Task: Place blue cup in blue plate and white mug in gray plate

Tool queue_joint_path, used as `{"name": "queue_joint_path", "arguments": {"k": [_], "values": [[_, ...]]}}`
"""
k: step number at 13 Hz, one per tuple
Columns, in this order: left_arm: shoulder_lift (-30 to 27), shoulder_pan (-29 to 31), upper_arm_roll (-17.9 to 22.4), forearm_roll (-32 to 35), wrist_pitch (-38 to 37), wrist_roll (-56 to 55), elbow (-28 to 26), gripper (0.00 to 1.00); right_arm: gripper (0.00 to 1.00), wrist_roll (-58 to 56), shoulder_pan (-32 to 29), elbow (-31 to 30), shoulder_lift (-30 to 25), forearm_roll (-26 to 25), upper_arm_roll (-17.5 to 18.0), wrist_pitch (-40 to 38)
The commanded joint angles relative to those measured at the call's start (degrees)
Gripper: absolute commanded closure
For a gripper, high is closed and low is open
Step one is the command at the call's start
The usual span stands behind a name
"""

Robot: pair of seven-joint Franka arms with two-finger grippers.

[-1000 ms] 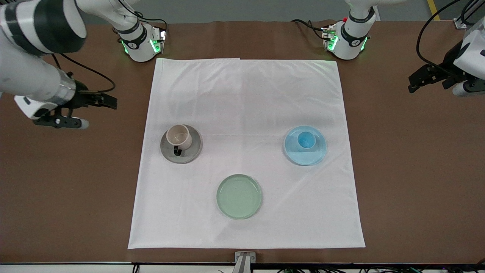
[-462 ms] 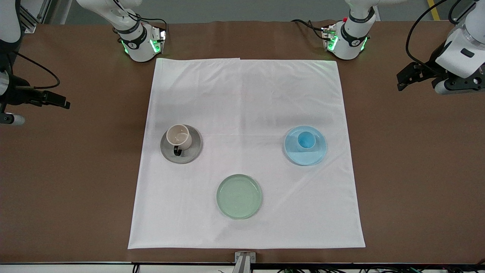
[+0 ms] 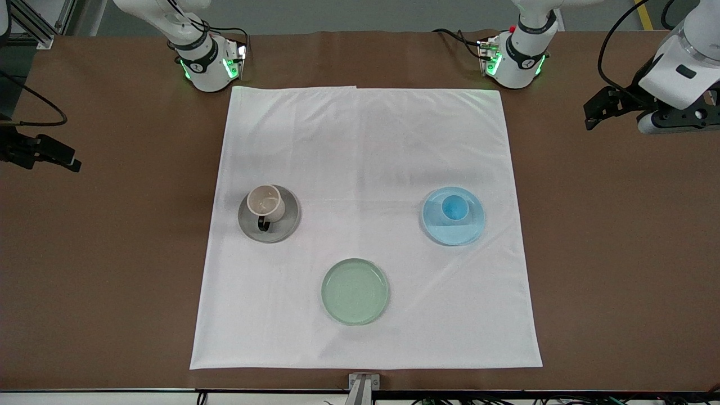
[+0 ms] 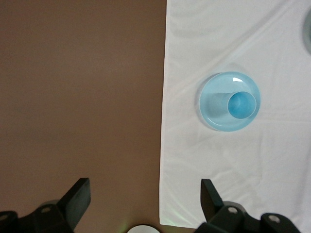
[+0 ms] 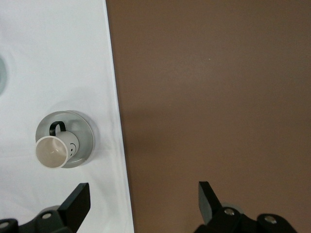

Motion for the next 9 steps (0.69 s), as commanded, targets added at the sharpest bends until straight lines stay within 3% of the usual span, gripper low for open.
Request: {"name": "queue_joint_path", "arguments": {"k": [1, 9], "values": [[-0.1, 0.4, 0.2, -1.0, -1.1, 0.9, 1.3, 0.0, 0.02, 3.1, 1.0, 1.8, 0.5, -0.1, 0.1, -0.7], [0.4, 0.6, 0.5, -0.6, -1.2, 1.1, 2.5, 0.0, 0.0, 3.3, 0.9, 6.5, 0.6, -0.2, 0.0, -0.6]]}}
